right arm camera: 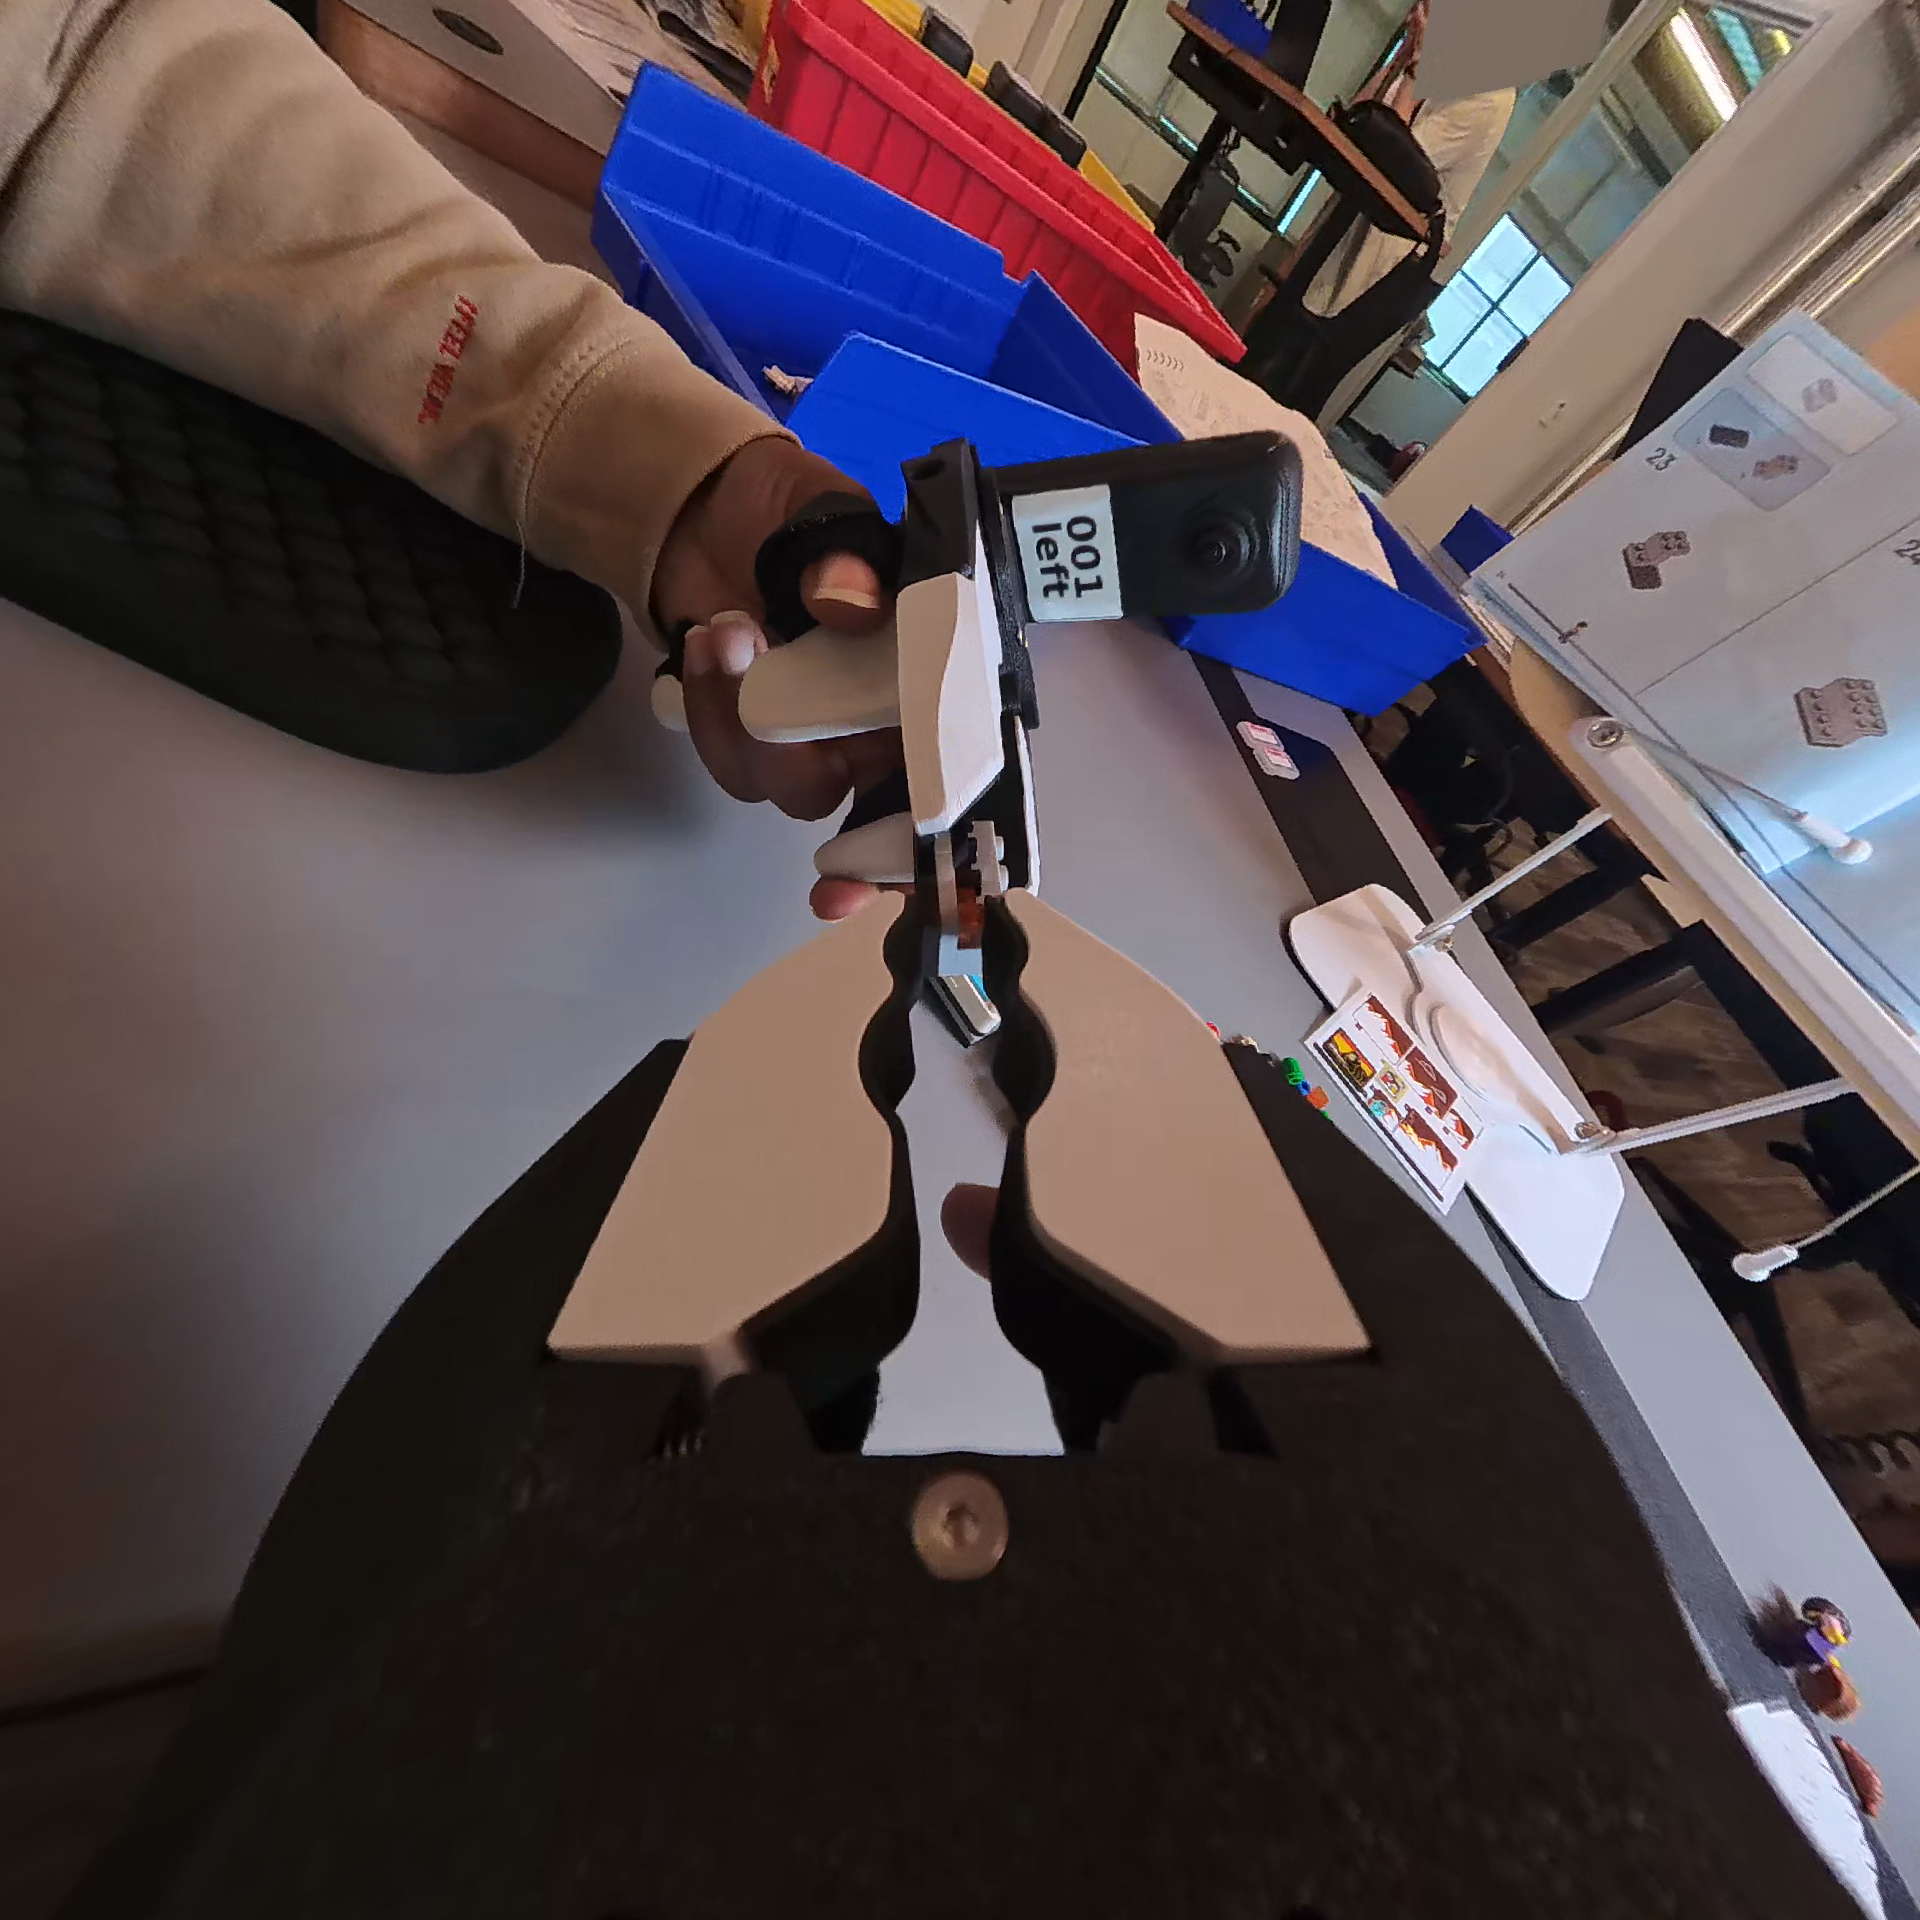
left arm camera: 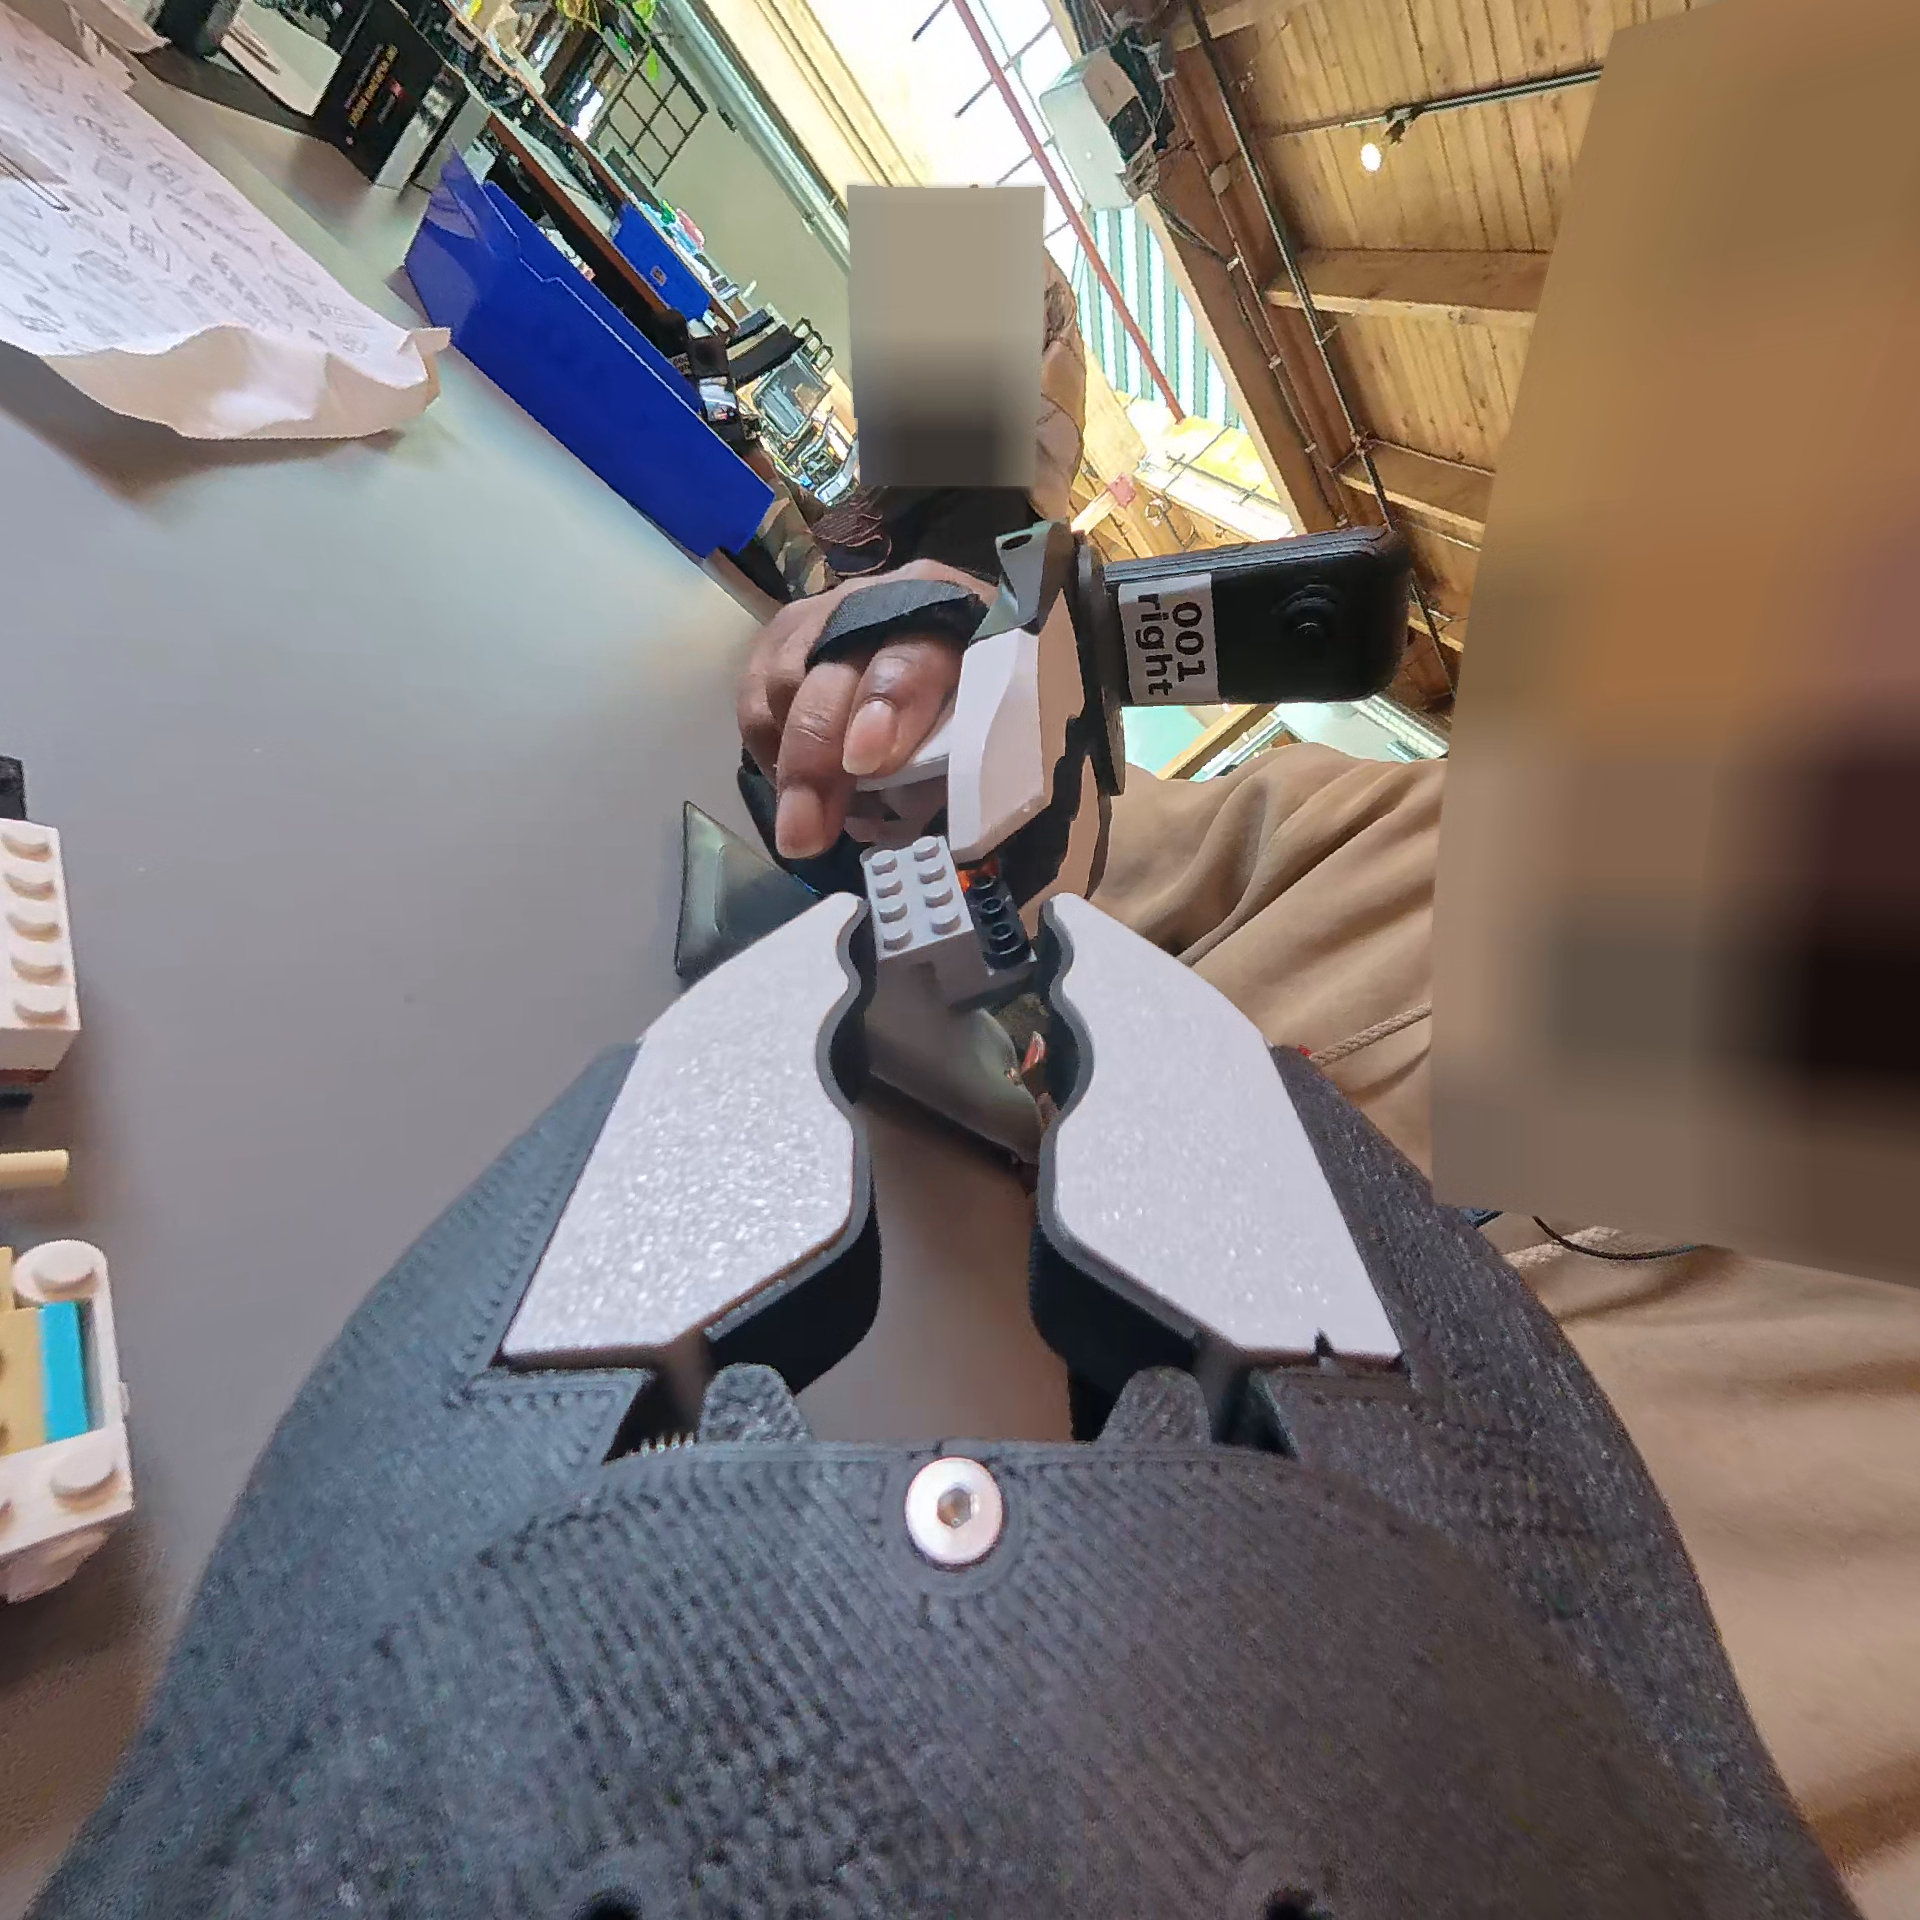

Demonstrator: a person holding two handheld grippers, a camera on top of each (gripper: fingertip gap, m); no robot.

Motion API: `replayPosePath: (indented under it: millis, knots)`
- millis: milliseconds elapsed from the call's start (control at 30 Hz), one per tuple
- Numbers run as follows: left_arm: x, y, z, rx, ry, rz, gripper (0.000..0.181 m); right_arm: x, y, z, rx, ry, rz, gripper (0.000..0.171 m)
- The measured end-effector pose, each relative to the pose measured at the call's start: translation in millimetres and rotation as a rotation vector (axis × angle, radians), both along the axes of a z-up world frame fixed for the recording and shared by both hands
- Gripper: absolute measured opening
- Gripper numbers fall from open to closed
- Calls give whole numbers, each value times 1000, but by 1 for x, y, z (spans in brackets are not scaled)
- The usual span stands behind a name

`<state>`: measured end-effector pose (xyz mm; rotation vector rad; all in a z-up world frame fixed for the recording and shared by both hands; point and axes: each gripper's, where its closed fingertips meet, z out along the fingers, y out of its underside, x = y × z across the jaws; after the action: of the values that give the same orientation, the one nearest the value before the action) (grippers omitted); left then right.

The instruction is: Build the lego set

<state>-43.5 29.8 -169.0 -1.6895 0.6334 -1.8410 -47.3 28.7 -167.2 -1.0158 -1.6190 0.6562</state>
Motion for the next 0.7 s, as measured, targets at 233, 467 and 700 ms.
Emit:
replayPosePath:
  millis: [233,467,700]
  knots:
    - [1,0,-6,48,48,8,30,1,0,-6,9,-31,11,11]
    - [-1,11,-33,486,393,136,29,13,4,-21,-210,-120,72,36]
    - [9,6,-67,809,666,103,29,14,11,-70,-205,-312,33,37]
